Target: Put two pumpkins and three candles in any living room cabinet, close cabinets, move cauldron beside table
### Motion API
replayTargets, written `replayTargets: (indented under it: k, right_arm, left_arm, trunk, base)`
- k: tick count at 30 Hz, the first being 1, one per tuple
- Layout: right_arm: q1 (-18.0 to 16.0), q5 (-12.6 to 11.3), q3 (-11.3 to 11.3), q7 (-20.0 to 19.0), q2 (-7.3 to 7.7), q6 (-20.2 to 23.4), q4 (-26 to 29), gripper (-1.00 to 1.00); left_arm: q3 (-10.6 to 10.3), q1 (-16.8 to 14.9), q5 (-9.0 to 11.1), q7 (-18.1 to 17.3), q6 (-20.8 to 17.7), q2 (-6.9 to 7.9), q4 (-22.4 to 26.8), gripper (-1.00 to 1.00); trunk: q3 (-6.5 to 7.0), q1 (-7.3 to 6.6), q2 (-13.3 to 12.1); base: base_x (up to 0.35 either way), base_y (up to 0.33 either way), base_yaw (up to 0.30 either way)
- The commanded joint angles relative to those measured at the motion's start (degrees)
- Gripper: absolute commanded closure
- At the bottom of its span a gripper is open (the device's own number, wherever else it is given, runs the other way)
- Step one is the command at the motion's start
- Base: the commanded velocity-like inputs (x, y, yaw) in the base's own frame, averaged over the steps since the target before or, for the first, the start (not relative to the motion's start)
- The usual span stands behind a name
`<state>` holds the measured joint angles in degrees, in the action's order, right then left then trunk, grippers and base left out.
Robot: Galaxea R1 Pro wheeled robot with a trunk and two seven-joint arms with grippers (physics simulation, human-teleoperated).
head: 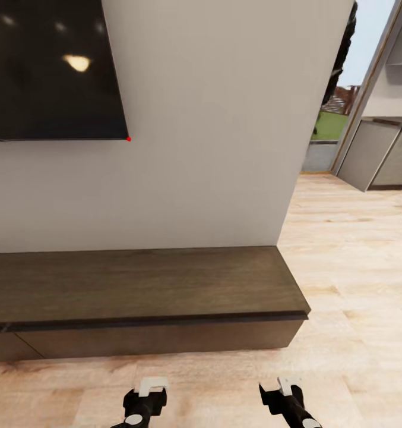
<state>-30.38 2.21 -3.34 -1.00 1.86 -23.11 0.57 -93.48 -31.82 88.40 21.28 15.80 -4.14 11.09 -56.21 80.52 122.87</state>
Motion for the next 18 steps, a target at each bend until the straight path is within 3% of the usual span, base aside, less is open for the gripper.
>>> replayTargets:
  k: [1, 6, 10, 14, 18]
  right_arm:
    - [0.4, 0.0, 0.0, 0.0, 0.02, 0.0, -0.4, -1.00]
    - [4.9, -0.1, 0.0, 0.0, 0.11, 0.1, -1.0, -1.00]
    - [8.6, -0.3, 0.0, 0.3, 0.22, 0.4, -1.1, -1.00]
    - [9.6, -0.5, 0.0, 0.6, -0.03, 0.7, -3.7, -1.00]
    - [12.3, -0.5, 0.0, 0.5, 0.11, 0.7, -5.0, -1.00]
  left_arm:
    - [0.0, 0.8, 0.0, -0.7, 0.0, 0.16, -0.1, -1.00]
    - [0.0, 4.4, 0.0, -2.0, -0.2, 2.29, -0.5, -1.00]
    - [0.0, 7.9, 0.0, -2.1, -0.1, 2.66, -1.7, -1.00]
    - [0.1, 10.7, 0.0, -2.7, -0.1, 2.83, -1.9, -1.00]
    - [0.0, 11.1, 0.0, -8.3, -0.5, 2.90, -1.9, -1.00]
  trunk:
    - [0.19, -0.23, -0.4]
    - [1.09, -1.32, -2.4]
    - [1.80, -2.20, -4.0]
    - [2.52, -3.08, -5.6]
    - [3.24, -3.96, -7.2]
  base:
    - [-0.004, 0.000, 0.000]
    - [-0.001, 0.000, 0.000]
    - [0.000, 0.000, 0.000]
    - [0.000, 0.000, 0.000]
    - [0.000, 0.000, 0.000]
